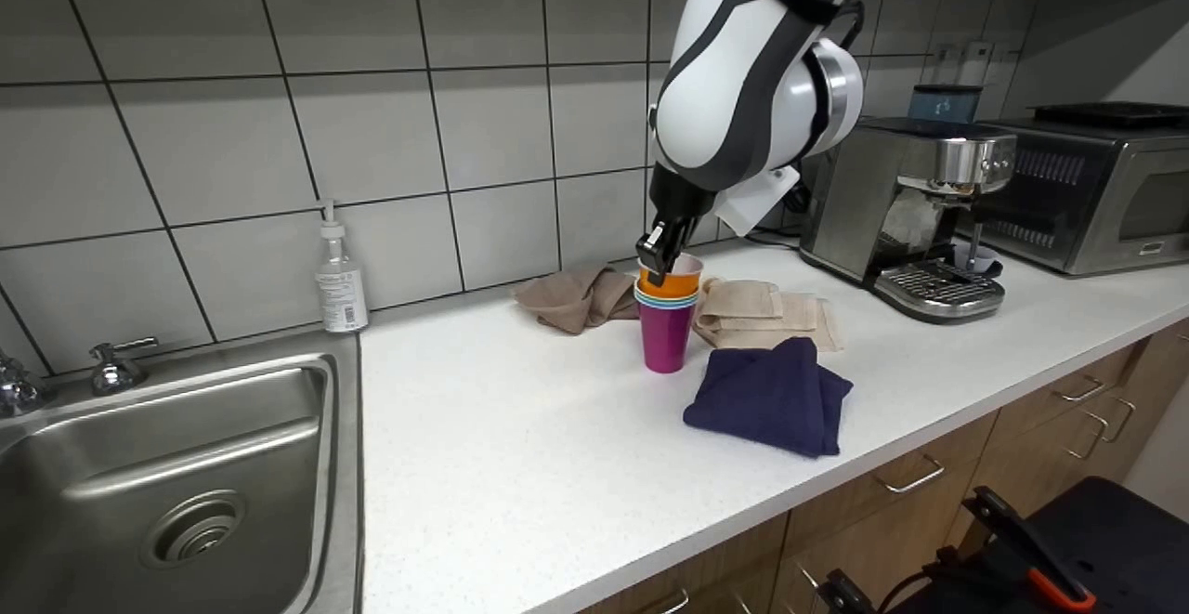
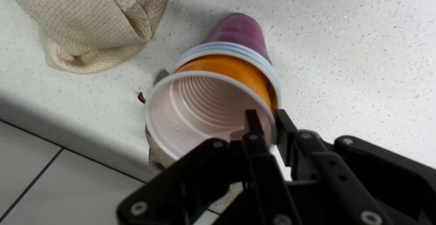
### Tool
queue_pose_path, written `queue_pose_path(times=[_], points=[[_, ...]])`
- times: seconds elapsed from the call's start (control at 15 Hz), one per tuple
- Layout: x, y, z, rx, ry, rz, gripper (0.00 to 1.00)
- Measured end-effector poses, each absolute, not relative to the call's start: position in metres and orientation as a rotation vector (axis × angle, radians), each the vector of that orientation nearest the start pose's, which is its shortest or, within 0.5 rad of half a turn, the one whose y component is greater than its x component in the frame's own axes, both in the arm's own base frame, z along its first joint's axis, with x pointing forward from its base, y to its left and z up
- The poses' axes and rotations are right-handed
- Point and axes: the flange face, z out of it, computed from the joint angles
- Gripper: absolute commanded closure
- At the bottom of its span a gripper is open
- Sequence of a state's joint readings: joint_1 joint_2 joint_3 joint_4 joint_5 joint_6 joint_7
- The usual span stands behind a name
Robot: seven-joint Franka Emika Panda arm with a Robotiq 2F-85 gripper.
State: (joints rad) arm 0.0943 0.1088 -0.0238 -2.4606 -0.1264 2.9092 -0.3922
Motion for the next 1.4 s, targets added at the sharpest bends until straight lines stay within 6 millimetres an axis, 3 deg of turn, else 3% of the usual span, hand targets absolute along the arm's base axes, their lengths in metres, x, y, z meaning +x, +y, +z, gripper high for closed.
queue_pose_path(times=[0.47, 0.93, 1.4], points=[[0.51, 0.043, 0.288, -3.07, -0.916, -0.527, 0.01], [0.508, 0.028, 0.284, -3.08, -0.808, -0.486, 0.0], [0.486, -0.008, 0.28, -3.084, -0.64, -0.42, 0.0]])
